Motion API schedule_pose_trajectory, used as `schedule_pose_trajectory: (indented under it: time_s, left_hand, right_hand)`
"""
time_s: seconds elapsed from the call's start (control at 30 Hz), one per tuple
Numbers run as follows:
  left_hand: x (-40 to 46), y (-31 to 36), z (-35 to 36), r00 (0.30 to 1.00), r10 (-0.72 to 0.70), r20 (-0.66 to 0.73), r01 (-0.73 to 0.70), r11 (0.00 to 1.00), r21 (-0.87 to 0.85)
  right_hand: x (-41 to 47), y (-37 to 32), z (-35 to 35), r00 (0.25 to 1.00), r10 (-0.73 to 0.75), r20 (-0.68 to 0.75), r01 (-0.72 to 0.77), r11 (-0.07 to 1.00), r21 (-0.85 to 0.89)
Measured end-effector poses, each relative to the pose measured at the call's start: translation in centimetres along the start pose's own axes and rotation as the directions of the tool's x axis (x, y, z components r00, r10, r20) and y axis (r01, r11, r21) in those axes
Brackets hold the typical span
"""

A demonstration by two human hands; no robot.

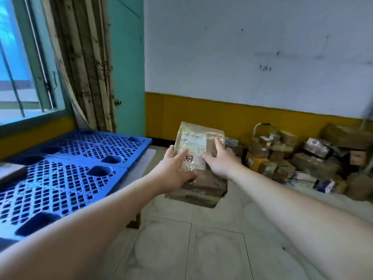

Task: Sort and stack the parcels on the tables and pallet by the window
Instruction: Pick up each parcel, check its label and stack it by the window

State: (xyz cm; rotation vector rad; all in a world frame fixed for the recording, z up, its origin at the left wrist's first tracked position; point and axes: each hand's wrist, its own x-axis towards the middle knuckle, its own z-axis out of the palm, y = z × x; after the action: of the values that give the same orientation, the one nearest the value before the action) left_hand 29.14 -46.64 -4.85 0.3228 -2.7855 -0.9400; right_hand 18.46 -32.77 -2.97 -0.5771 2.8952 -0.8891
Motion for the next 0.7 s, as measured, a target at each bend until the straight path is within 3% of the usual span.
schedule_pose_trajectory:
  time_s: [0.2,0.33,0.53,0.7]
  left_hand:
    - [8.5,-2.5,-0.5,1.0,-0.001,0.018,0.001,1.0,-0.004]
    - [13.5,-5.2,-0.5,0.999,-0.046,-0.013,0.046,0.999,-0.009]
    - [21.3,-10.7,-0.7,0.984,-0.166,-0.06,0.168,0.985,0.029]
    - [25.9,-15.5,-1.2,0.935,-0.35,-0.055,0.352,0.935,0.038]
  right_hand:
    - [8.5,-0.7,1.2,1.0,0.006,0.004,-0.005,0.999,-0.033]
    - [14.8,-1.5,3.3,0.998,-0.033,0.054,0.031,0.999,0.033]
    - [25.4,-3.2,8.6,0.979,-0.138,0.148,0.13,0.989,0.065]
    - [33.0,-5.4,14.1,0.925,-0.24,0.294,0.22,0.97,0.099]
